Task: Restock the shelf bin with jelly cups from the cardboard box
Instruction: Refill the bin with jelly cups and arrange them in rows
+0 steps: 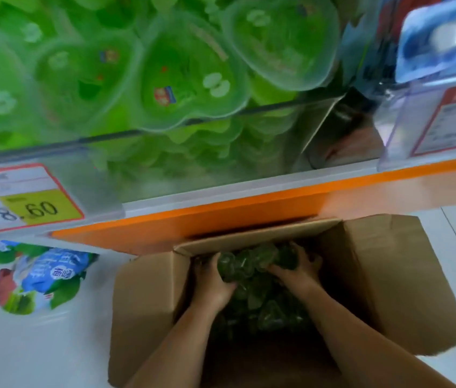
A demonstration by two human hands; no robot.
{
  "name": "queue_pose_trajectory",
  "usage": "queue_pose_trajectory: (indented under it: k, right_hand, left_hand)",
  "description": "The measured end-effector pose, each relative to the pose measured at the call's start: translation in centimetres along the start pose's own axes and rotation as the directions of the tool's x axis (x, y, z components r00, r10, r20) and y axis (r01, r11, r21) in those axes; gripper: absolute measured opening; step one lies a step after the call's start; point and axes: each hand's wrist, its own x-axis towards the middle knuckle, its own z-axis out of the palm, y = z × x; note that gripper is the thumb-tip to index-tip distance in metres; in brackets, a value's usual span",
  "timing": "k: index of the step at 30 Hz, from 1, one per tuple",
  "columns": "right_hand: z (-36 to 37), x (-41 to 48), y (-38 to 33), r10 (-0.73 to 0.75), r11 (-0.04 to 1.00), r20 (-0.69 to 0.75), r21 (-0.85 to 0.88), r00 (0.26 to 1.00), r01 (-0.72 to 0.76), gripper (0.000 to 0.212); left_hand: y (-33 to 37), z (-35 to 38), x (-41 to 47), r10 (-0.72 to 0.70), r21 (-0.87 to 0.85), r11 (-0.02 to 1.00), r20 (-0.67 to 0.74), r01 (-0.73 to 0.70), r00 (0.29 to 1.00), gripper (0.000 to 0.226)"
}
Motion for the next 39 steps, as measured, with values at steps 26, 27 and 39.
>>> queue_pose_trajectory:
  k: [26, 27, 39]
  right_hand:
    - [0.9, 2.8, -0.7, -0.004, 0.987, 0.128, 0.157, 0.992, -0.016, 0.037]
    - [0.7, 2.9, -0.6, -0.01, 0.988, 0.142, 0.154, 0.99, -0.012, 0.04]
    - [0.1, 2.3, 0.0, -0.125, 0.992, 0.325, 0.058, 0.938, 0.112, 0.032]
  left_hand:
    - [0.3, 2.9, 1.6, -0.087, -0.694, 0.687, 0.216, 0.216, 0.972, 0.06]
    - [0.4, 3.1, 1.4, -0.081, -0.703, 0.68, 0.21, 0.208, 0.974, 0.063]
    - [0.9, 5.3, 0.5, -0.157, -0.772, 0.611, 0.098, 0.175, 0.983, 0.081]
